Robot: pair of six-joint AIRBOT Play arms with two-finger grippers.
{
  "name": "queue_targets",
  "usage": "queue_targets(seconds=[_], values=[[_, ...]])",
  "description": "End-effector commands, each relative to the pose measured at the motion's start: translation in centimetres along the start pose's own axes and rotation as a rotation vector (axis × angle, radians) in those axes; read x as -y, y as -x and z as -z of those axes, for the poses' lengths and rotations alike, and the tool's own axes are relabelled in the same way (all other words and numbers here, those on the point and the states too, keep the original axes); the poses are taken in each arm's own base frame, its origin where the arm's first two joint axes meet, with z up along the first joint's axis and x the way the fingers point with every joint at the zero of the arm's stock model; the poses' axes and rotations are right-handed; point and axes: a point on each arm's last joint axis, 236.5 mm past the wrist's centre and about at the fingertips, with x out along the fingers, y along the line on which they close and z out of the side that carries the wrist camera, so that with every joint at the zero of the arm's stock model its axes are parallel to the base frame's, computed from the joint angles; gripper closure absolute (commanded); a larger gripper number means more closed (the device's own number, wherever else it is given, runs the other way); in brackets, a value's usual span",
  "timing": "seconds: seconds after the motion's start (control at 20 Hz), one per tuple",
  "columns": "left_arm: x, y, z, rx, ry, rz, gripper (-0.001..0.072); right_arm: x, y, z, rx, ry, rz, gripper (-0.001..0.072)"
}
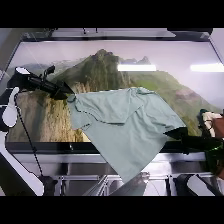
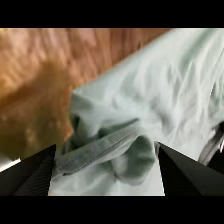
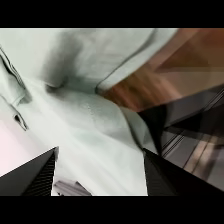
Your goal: Fold the shirts.
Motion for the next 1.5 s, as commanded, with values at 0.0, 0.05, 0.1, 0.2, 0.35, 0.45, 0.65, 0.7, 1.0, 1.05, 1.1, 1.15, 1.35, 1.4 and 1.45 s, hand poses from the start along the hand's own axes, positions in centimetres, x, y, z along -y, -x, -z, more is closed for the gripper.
queue_targets(seconds=[0.0, 0.05, 0.1, 0.2, 0.35, 0.45, 0.65, 0.7, 1.0, 1.05, 1.1, 1.15, 1.35, 1.4, 1.45], values=[[-0.4, -1.5, 2.3, -0.116, 0.039, 0.048, 0.0008, -1.6, -2.3, 0.6, -0.037, 0.036, -0.035, 0.012], [-0.1, -1.8, 2.3, -0.119, 0.036, 0.06, 0.001, -2.3, -2.9, 0.7, -0.042, 0.046, -0.048, 0.0122], [0.2, -2.1, 2.3, -0.124, 0.03, 0.058, 0.0058, -3.1, -3.4, 0.7, -0.048, 0.061, -0.071, 0.0153], [0.8, -2.9, 2.3, -0.137, 0.001, 0.056, 0.0366, -4.6, -3.7, -0.1, -0.029, 0.114, -0.104, 0.028], [1.3, -3.5, 2.3, -0.145, -0.023, 0.054, 0.0699, -5.9, -3.1, -4.1, 0.066, 0.161, -0.082, 0.0628], [1.7, -2.9, 3.1, -0.173, -0.024, 0.067, 0.07, -6.8, -2.7, -8.2, 0.143, 0.193, -0.051, 0.0688], [1.3, 0.7, 4.9, -0.14, 0.018, 0.095, 0.0699, -9.1, -4.1, -15.5, 0.148, 0.212, -0.047, 0.0688], [1.1, 1.6, 5.9, -0.123, 0.039, 0.105, 0.07, -9.9, -5.3, -17.1, 0.132, 0.228, -0.047, 0.0688], [-1.4, 4.1, 14.2, 0.039, 0.324, 0.156, 0.0699, -16.8, -9.2, -22.2, 0.016, 0.356, -0.061, 0.0688], [-1.8, 3.8, 15.2, 0.081, 0.366, 0.157, 0.0699, -18.5, -8.7, -22.1, -0.004, 0.404, -0.079, 0.0683], [-1.8, 3.8, 15.2, 0.145, 0.386, 0.169, 0.0698, -19.9, -7.9, -21.4, -0.038, 0.445, -0.101, 0.0534], [-1.8, 4.0, 14.9, 0.21, 0.396, 0.186, 0.0693, -20.9, -7.0, -20.2, -0.09, 0.503, -0.123, 0.042], [-1.0, 5.6, 13.6, 0.307, 0.39, 0.243, 0.0693, -20.6, -2.5, -16.2, -0.264, 0.505, -0.15, 0.0579], [-0.9, 5.6, 13.6, 0.301, 0.382, 0.238, 0.0692, -19.9, -1.7, -15.6, -0.295, 0.502, -0.128, 0.0685], [-0.7, 5.9, 13.4, 0.301, 0.372, 0.239, 0.0691, -18.7, -1.1, -15.2, -0.317, 0.479, -0.072, 0.0688]])
